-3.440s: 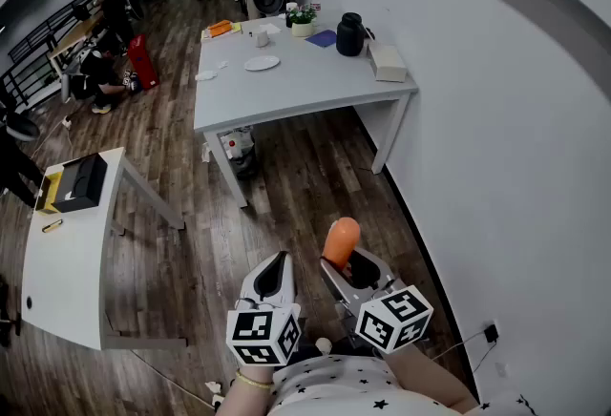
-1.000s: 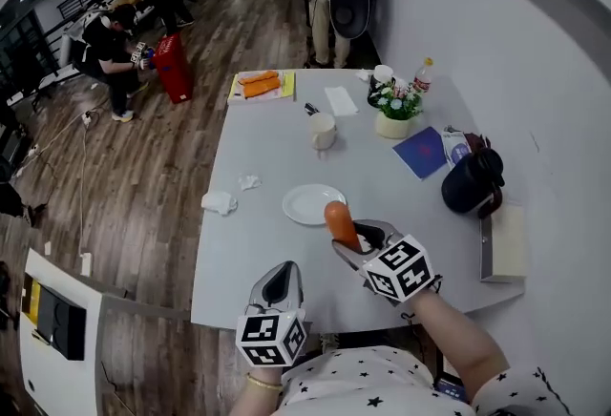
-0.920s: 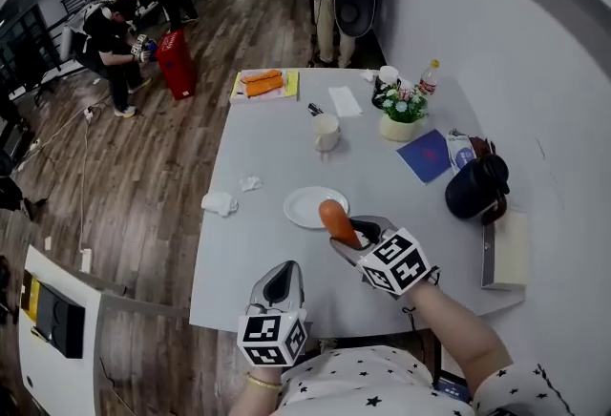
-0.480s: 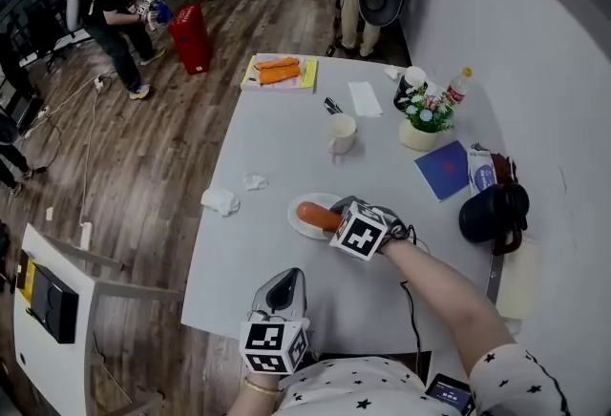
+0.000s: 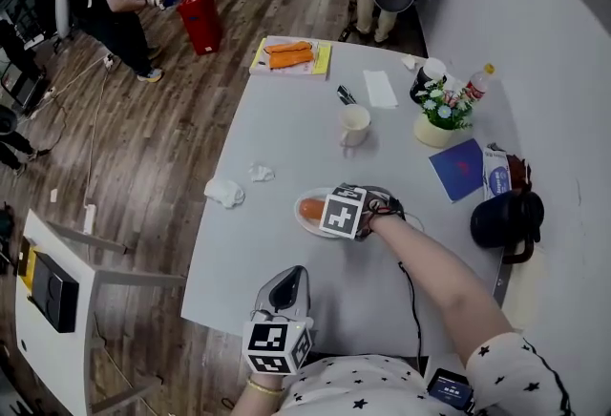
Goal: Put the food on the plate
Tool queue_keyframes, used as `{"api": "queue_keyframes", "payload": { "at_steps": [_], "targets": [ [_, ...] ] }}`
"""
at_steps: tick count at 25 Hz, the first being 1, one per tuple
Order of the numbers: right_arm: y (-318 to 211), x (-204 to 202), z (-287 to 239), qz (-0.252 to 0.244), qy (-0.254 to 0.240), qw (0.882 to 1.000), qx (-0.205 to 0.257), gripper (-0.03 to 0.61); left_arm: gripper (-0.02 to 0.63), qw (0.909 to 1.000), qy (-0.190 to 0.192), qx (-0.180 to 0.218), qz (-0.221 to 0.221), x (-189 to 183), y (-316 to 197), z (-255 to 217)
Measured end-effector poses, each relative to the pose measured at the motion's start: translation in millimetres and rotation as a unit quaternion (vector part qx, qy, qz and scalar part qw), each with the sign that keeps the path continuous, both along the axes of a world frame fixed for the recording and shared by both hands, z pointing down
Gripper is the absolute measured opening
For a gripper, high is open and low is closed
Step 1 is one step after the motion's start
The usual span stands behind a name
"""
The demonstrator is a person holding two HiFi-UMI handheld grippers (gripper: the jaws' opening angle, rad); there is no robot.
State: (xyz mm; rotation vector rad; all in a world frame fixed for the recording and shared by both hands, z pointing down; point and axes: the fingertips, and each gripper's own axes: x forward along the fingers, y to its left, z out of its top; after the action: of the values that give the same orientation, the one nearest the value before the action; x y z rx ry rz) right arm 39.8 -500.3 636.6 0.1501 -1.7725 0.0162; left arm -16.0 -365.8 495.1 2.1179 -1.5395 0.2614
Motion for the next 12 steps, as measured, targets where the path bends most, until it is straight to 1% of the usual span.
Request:
{"api": "queue_keyframes", "payload": {
  "at_steps": [2,9,10,11,12],
  "targets": [
    [0.0,-2.5,2.8,-0.003,-0.001,1.0,-0.001,0.201,0.008,1.0,0.0,-0.001,-0.002,-1.4,-0.7,1.4],
    [0.3,-5.8,3.8,0.012,-0.024,1.0,-0.006,0.209,0.008,1.0,0.001,-0.002,-0.001,-1.5,-1.3,1.6],
    [0.6,-6.0,3.6,0.017,-0.035,0.999,-0.006,0.257,0.008,1.0,0.0,-0.001,0.001,-0.5,-0.9,1.2],
    [0.2,-6.4,1.9,0.026,-0.05,0.998,-0.002,0.276,0.008,1.0,0.0,0.0,0.003,0.5,-0.2,0.7],
    [-1.1,-7.0,-2.0,0.037,-0.069,0.997,0.008,0.282,0.008,1.0,0.0,0.001,0.005,1.1,0.4,0.0]
  ]
}}
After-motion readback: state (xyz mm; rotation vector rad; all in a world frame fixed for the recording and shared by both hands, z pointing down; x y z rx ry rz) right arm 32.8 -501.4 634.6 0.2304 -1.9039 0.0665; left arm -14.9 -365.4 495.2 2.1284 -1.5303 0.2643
